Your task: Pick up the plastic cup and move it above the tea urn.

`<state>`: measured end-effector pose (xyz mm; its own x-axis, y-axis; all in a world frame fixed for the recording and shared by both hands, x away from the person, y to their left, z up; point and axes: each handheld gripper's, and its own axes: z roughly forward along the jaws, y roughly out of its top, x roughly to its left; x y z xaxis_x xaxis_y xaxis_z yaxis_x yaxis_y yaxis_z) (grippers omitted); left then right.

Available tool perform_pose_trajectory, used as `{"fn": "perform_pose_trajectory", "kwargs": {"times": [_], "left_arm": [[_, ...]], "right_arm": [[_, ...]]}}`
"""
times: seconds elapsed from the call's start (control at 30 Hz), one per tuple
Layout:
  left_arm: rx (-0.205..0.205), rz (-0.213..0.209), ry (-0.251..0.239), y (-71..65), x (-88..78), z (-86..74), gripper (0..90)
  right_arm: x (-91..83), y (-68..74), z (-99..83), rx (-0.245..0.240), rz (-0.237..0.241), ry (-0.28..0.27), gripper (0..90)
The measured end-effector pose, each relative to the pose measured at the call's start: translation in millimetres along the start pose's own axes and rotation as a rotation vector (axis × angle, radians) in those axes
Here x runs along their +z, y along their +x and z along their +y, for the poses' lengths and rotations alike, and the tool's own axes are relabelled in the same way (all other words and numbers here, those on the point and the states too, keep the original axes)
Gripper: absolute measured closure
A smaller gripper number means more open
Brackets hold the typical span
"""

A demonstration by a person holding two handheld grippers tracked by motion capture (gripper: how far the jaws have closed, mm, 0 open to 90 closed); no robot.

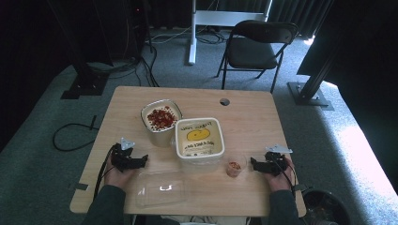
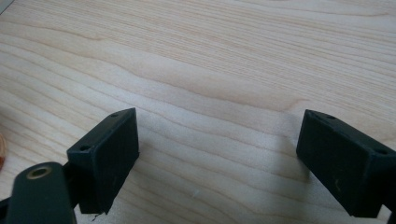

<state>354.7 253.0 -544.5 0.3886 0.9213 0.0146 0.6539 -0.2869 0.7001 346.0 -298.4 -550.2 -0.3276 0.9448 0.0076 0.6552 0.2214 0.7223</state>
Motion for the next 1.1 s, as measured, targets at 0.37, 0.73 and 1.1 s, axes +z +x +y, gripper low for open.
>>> {"fn": "perform_pose_trajectory", "kwargs": {"times": [0.37, 0.73, 1.1], "left_arm": [[0.003, -0.001, 0.014, 4.2, -4.1, -0.7, 16.8], [0.029, -0.067, -0.012, 8.3, -28.1, 1.6, 48.6], [0.050, -0.136, -0.098, -3.0, -84.4, 12.8, 46.9]], "right_arm": [[-0.8, 1.2, -0.7, 0.002, -0.002, 0.001, 12.5], [-0.8, 1.0, -0.7, 0.001, 0.000, 0.001, 12.6], [-0.7, 0.9, -0.7, 0.000, 0.000, 0.000, 12.6]]}}
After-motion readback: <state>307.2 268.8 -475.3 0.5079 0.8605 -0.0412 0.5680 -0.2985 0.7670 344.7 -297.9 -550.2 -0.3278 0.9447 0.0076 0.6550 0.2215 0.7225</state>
